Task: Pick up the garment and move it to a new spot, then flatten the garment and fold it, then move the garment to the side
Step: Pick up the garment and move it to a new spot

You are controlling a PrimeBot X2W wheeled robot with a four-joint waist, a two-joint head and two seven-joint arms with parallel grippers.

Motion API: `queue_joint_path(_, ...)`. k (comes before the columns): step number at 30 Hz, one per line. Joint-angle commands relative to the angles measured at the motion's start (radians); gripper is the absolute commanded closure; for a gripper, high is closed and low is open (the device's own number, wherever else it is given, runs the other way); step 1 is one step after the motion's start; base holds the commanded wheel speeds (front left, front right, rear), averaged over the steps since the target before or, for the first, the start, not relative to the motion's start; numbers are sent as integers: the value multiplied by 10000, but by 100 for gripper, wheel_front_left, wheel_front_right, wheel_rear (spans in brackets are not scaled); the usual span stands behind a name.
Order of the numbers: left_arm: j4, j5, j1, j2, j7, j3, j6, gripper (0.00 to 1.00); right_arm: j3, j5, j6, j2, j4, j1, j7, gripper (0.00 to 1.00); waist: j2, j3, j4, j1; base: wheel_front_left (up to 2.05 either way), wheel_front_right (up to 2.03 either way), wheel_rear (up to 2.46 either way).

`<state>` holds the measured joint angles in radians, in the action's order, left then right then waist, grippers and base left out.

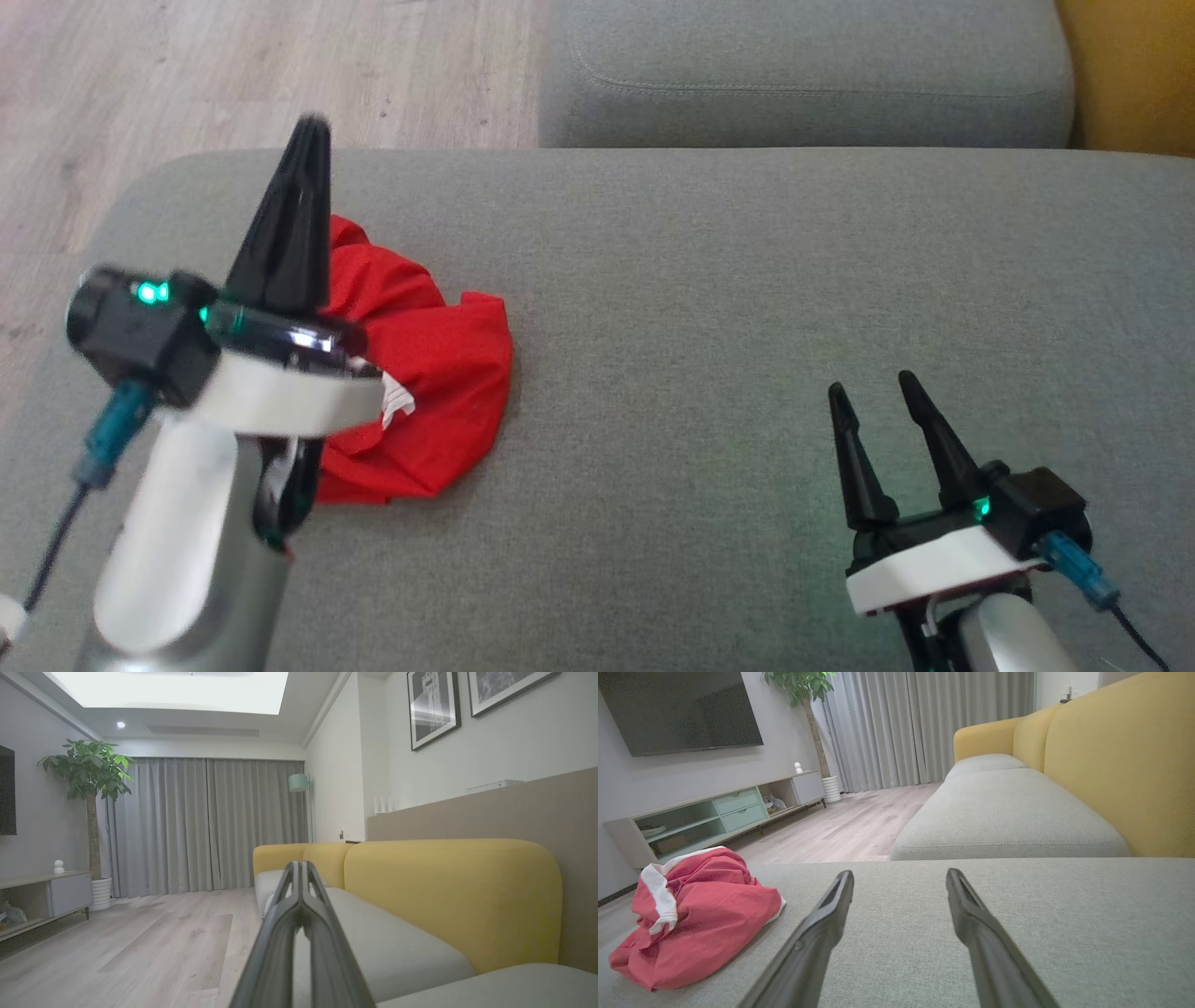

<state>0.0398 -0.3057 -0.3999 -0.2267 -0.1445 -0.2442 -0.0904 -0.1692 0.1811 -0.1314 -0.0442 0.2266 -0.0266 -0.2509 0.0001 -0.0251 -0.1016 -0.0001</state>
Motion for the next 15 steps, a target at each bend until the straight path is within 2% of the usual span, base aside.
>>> queue_joint_path(1, -339, 86, -144, -305, 32, 414, 80, 100, -190, 65, 7, -60, -369, -208, -109, 0, -1, 5, 14, 1, 0, 0, 0)
queue_joint_path(13, 494, 541, 2119, -225, -335, 401, 1216, 100, -33, -128, 7, -60, -702, 32, -109, 0, -1, 316, -470, 1, 0, 0, 0)
queue_joint_path(14, 601, 610, 2332, -241, -368, 386, 1313, 92, -45, -141, 7, -60, -734, 78, -109, 0, -1, 359, -532, 1, 0, 0, 0)
queue_joint_path(15, 730, 708, 2543, -270, -375, 353, 1418, 57, -60, -157, 7, -60, -767, 127, -109, 0, -1, 392, -599, 1, 0, 0, 0)
